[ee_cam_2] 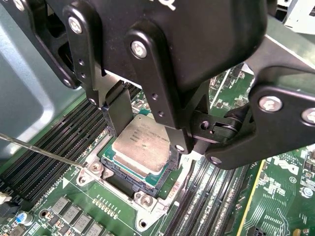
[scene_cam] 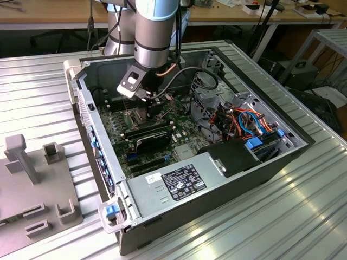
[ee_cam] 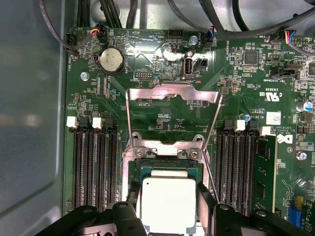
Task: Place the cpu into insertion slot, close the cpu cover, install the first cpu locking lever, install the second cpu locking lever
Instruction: 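Place the cpu into insertion slot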
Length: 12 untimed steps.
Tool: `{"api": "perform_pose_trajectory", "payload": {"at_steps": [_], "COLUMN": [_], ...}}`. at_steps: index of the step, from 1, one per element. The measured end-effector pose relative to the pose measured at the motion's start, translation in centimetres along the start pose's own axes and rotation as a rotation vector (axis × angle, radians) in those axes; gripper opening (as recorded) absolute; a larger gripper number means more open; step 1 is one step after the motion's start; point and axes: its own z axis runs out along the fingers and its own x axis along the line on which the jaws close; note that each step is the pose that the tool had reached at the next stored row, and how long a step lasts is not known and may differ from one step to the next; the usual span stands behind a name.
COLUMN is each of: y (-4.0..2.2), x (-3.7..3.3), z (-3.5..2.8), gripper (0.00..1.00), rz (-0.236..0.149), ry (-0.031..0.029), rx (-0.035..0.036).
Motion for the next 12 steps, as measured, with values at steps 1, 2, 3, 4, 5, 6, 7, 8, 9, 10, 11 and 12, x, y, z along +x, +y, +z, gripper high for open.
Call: {"api": "perform_pose_trajectory", "payload": {"at_steps": [1, 2, 3, 4, 5, 6, 7, 8, 9, 10, 11, 12], "y": [0.0, 0.0, 0.0, 0.0, 0.0, 0.0, 0.0, 0.0, -0.01, -0.01, -0.01, -0.02], "x": [0.0, 0.0, 0.0, 0.0, 0.0, 0.0, 0.0, 0.01, 0.01, 0.01, 0.01, 0.01], "z": [0.0, 0.0, 0.02, 0.02, 0.03, 0.05, 0.09, 0.13, 0.27, 0.33, 0.39, 0.45], "gripper": [0.54, 0.54, 0.54, 0.54, 0.54, 0.54, 0.54, 0.54, 0.54, 0.54, 0.54, 0.54], "rz": [0.0, 0.0, 0.0, 0.0, 0.0, 0.0, 0.0, 0.0, 0.001, 0.001, 0.001, 0.001], "ry": [0.0, 0.0, 0.0001, 0.0001, 0.0001, 0.0002, 0.0003, 0.0003, 0.0001, 0.0001, 0.0, 0.0], "rx": [0.0, 0.0, -0.0001, -0.0002, -0.0001, -0.0002, -0.0003, -0.0003, 0.0003, 0.0005, 0.0006, 0.0009]}}
